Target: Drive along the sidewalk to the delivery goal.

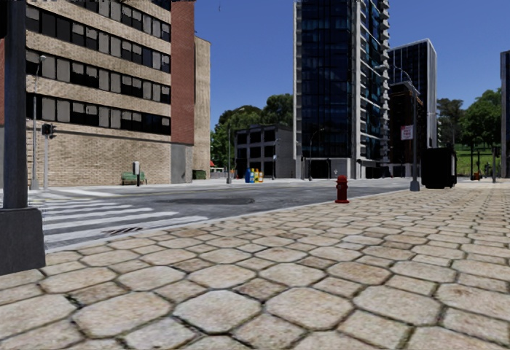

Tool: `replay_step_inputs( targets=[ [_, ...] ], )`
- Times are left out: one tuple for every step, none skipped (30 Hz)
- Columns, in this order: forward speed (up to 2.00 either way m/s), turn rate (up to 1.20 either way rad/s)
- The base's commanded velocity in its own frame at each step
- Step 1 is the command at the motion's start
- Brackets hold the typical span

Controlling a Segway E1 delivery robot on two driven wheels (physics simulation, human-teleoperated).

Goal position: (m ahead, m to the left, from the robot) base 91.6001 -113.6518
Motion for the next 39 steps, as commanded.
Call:
replay_step_inputs(
  targets=[
    [1.53, -0.55],
    [1.53, -0.55],
    [1.53, -0.55],
    [1.53, -0.55],
    [1.54, -0.55],
    [1.55, -0.55],
    [1.56, -0.55],
    [1.56, -0.55],
    [1.56, -0.55],
    [1.57, -0.55],
    [1.59, -0.55],
    [1.59, -0.55],
    [1.63, -0.55],
    [1.7, -0.55],
    [1.75, -0.55],
    [1.75, -0.55],
    [1.77, -0.55],
    [1.78, -0.55],
    [1.78, -0.55],
    [1.8, -0.55],
    [1.86, -0.55],
    [1.9, -0.55],
    [1.9, -0.55],
    [1.93, -0.55],
    [2.0, -0.55],
    [2.0, -0.55],
    [2.0, -0.55],
    [2.0, -0.55],
    [2.0, -0.55],
    [2.0, -0.55],
    [2.0, -0.55],
    [2.0, -0.55],
    [2.0, -0.55],
    [2.0, -0.55],
    [2.0, -0.55],
    [2.0, -0.55],
    [2.0, -0.55],
    [2.0, -0.55],
    [2.0, -0.55]
  ],
)
